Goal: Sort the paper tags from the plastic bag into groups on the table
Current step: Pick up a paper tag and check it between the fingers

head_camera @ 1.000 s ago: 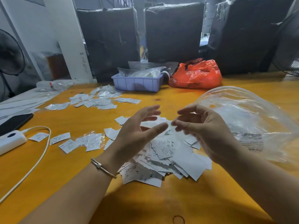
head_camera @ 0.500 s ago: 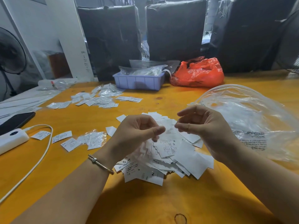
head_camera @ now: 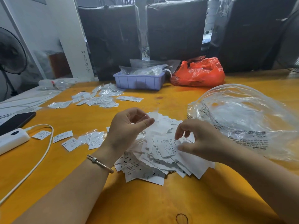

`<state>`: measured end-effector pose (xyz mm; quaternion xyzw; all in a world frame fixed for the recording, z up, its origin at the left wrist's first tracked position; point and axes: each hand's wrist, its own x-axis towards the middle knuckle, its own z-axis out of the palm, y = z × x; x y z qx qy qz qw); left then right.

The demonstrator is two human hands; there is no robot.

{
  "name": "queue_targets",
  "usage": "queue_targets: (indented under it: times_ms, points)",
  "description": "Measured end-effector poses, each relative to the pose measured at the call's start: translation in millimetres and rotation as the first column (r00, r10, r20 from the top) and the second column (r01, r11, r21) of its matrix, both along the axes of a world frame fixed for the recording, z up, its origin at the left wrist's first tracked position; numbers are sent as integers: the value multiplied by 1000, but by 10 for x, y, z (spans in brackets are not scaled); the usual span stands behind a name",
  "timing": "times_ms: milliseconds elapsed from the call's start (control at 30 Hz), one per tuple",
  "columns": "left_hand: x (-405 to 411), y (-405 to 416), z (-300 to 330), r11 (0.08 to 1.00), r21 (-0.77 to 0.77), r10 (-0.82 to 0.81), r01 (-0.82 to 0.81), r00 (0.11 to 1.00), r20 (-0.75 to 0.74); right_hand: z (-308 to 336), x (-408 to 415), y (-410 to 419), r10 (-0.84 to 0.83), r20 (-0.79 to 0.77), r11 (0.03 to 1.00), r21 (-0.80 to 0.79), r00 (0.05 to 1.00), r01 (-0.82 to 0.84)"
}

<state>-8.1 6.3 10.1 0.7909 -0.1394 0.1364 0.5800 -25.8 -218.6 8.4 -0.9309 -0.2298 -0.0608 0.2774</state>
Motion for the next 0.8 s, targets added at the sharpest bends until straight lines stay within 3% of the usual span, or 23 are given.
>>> queue_targets:
  times_ms: [133,333,567,700,800]
  points:
    - [-3,-23,-7,1000,-15,-18,17,1000,-6,48,-4,-72,7,-146,992,-127,989,-25]
    - [-6,-38,-37,997,80,6,-8,1000,25,-28,-39,106,71,70,970,-239,995,-52]
    - [3,-22,-45,994,92,44,-50,996,75,-33,-58,155,85,20,995,-51,996,-84]
    - [0,-17,-27,960,208,130,-186,958,257,-64,-45,186,67,33,996,-65,997,-65]
    - [-21,-21,-1,918,319,110,-234,925,363,-80,-35,215,66,-32,998,26,997,-65]
